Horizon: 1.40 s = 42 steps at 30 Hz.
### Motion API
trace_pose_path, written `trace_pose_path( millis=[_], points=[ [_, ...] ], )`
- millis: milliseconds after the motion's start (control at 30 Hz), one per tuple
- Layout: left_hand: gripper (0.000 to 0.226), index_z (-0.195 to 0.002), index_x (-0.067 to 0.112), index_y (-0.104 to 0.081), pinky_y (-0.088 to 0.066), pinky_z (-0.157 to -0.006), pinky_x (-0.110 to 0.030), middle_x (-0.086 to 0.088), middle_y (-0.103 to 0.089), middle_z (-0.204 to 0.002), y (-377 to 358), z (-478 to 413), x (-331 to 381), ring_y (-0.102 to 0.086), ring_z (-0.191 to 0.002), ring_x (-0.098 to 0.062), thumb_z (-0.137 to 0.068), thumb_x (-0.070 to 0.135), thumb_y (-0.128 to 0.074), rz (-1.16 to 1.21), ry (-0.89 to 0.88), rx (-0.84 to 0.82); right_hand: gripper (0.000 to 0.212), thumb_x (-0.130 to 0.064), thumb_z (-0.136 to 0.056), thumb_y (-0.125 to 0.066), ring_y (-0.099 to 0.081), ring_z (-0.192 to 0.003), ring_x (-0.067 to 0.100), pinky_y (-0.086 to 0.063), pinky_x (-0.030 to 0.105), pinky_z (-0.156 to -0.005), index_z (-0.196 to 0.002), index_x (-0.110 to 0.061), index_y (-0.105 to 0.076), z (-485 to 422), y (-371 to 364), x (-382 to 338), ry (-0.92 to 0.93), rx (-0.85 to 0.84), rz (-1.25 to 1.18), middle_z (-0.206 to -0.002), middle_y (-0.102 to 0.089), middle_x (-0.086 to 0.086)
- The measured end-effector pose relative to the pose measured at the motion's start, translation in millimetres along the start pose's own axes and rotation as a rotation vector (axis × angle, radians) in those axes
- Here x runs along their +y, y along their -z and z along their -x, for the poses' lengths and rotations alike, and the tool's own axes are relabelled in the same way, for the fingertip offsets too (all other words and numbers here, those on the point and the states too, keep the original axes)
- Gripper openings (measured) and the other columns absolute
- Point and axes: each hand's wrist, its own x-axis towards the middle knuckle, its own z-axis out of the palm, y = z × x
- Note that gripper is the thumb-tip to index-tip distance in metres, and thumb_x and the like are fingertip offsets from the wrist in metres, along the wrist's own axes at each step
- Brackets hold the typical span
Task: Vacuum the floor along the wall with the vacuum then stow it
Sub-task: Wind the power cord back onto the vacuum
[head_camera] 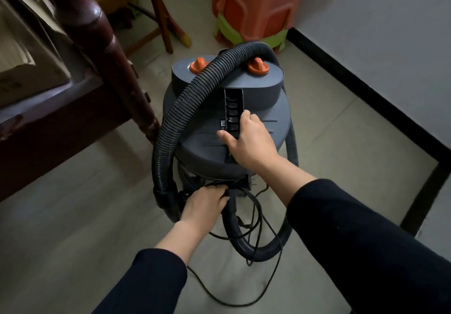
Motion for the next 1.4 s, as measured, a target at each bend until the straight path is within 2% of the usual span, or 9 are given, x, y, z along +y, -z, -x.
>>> trace_pose_path(
  millis=[267, 467, 700, 867, 1033, 1100, 1200, 1333, 1400],
  points=[
    [0.024, -0.110, 0.016, -0.063, -0.048, -0.081, -0.039, -0.005, -0.069, -0.105, 35.0, -85.2, 24.1, -0.061, -0.098, -0.025, -0.099, 0.028, -0.046, 0.021, -0.004, 0.006, 0.055, -0.039, -0.094, -0.057, -0.043, -0.125, 0.029, -0.041, 0.038, -0.096, -0.133, -0.004, -0.038, -92.8, 28.8, -0.8, 0.002, -0.031, 0.003, -0.133, -0.045, 0.011],
    [0.024, -0.103, 0.012, -0.062, -0.045, -0.071, -0.035, -0.008, -0.067, -0.099, 62.8, -171.0, 46.3, -0.062, -0.093, -0.027, -0.100, 0.028, -0.044, -0.049, -0.010, -0.015, 0.068, -0.043, -0.093, -0.058, -0.040, -0.129, 0.031, -0.040, 0.042, -0.102, -0.145, -0.009, -0.030, -177.5, 53.5, 8.9, 0.041, -0.074, 0.009, -0.138, -0.046, 0.011],
    [0.022, -0.103, 0.011, -0.058, -0.034, -0.062, -0.030, -0.008, -0.066, -0.095, 86.7, -262.1, 71.4, -0.062, -0.091, -0.026, -0.101, 0.026, -0.042, -0.090, 0.036, 0.080, 0.061, -0.040, -0.091, -0.061, -0.055, -0.114, 0.030, -0.047, 0.040, -0.089, -0.141, -0.018, -0.035, -268.3, 85.9, 13.7, 0.115, -0.146, -0.024, -0.121, -0.061, 0.008],
    [0.022, -0.099, 0.010, -0.056, -0.031, -0.057, -0.029, -0.008, -0.065, -0.087, 109.8, -311.6, 81.5, -0.062, -0.081, -0.025, -0.102, 0.026, -0.042, -0.080, 0.091, 0.140, 0.064, -0.039, -0.094, -0.059, -0.051, -0.120, 0.031, -0.045, 0.041, -0.095, -0.145, -0.014, -0.030, -323.1, 104.8, 7.7, 0.215, -0.209, 0.012, -0.128, -0.057, 0.011],
    [0.023, -0.100, 0.009, -0.057, -0.029, -0.057, -0.030, -0.008, -0.060, -0.079, 134.9, -356.0, 83.1, -0.059, -0.077, -0.026, -0.101, 0.026, -0.041, -0.083, 0.178, 0.166, 0.067, -0.045, -0.092, -0.058, -0.056, -0.112, 0.033, -0.042, 0.036, -0.077, -0.146, -0.017, -0.029, -381.3, 111.6, -2.0, 0.331, -0.243, 0.075, -0.122, -0.060, 0.010],
    [0.022, -0.105, 0.010, -0.059, -0.028, -0.055, -0.030, -0.009, -0.062, -0.082, 147.1, -369.1, 80.8, -0.053, -0.069, -0.023, -0.099, 0.020, -0.041, -0.081, 0.235, 0.182, 0.068, -0.046, -0.093, -0.057, -0.056, -0.110, 0.034, -0.039, 0.035, -0.073, -0.147, -0.017, -0.027, -402.5, 111.3, -10.9, 0.374, -0.258, 0.085, -0.121, -0.061, 0.010],
    [0.025, -0.109, 0.011, -0.062, -0.021, -0.046, -0.028, 0.000, -0.050, -0.071, 164.6, -383.4, 75.0, -0.037, -0.056, -0.013, -0.097, 0.015, -0.040, -0.048, 0.297, 0.209, 0.072, -0.047, -0.093, -0.056, -0.056, -0.111, 0.033, -0.039, 0.034, -0.073, -0.150, -0.017, -0.023, -427.0, 110.0, -23.4, 0.408, -0.285, 0.069, -0.122, -0.060, 0.010],
    [0.023, -0.102, 0.006, -0.063, -0.024, -0.056, -0.030, 0.000, -0.049, -0.065, 183.8, -400.7, 60.3, -0.046, -0.066, -0.020, -0.095, 0.013, -0.042, 0.001, 0.353, 0.228, 0.071, -0.046, -0.094, -0.056, -0.057, -0.110, 0.032, -0.043, 0.034, -0.074, -0.150, -0.017, -0.023, -452.2, 107.0, -43.7, 0.424, -0.326, 0.030, -0.123, -0.059, 0.010],
    [0.024, -0.107, 0.008, -0.063, -0.027, -0.058, -0.030, -0.007, -0.061, -0.076, 192.0, -407.7, 52.0, -0.055, -0.075, -0.026, -0.096, 0.014, -0.043, 0.005, 0.369, 0.229, 0.069, -0.046, -0.094, -0.055, -0.057, -0.108, 0.031, -0.043, 0.034, -0.072, -0.149, -0.017, -0.023, -462.9, 105.1, -53.7, 0.435, -0.339, 0.040, -0.122, -0.058, 0.010]
  ],
)
